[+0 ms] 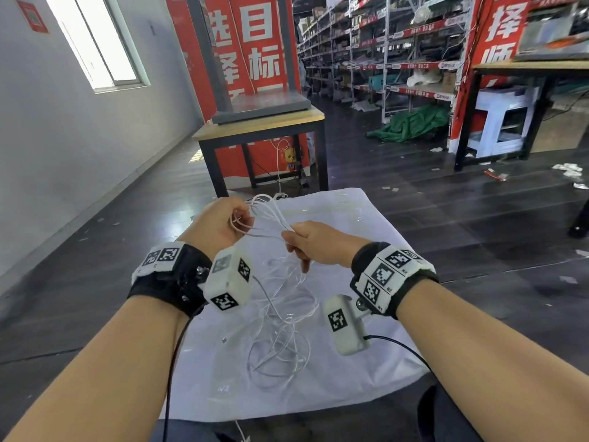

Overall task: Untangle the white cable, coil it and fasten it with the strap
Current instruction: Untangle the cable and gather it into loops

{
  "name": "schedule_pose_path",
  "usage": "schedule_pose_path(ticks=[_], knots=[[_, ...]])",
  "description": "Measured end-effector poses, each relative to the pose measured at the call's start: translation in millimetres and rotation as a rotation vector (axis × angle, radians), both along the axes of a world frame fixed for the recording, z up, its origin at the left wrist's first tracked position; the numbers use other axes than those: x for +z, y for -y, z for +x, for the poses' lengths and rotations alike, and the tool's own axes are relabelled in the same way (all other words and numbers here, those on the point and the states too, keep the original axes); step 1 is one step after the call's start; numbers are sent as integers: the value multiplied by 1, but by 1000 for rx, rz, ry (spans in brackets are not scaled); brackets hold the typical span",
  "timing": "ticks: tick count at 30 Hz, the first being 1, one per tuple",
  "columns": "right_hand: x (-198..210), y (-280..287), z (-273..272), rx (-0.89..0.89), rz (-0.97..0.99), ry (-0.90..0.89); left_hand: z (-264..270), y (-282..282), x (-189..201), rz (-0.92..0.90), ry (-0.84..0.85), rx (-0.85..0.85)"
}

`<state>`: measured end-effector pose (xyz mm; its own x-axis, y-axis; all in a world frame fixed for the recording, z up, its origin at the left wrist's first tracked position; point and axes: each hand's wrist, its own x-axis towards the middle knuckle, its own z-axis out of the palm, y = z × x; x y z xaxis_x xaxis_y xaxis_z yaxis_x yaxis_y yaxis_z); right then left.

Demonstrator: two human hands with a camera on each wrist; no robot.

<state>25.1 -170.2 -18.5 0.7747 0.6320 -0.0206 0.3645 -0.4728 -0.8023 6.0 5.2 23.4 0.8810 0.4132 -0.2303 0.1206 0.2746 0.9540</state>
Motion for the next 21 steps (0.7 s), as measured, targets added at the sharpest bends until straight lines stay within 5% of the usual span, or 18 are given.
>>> schedule_pose_path(ticks=[7,15,21], knots=[[-3,1,-6,49,-42,-180,-2,-3,-3,-135,-16,-21],[-3,4,-8,59,-212,-139,-8,-3,-13,390,-184,-288],[-4,4,-9,53,-134,-239,-7,0,-23,483,-156,-298]])
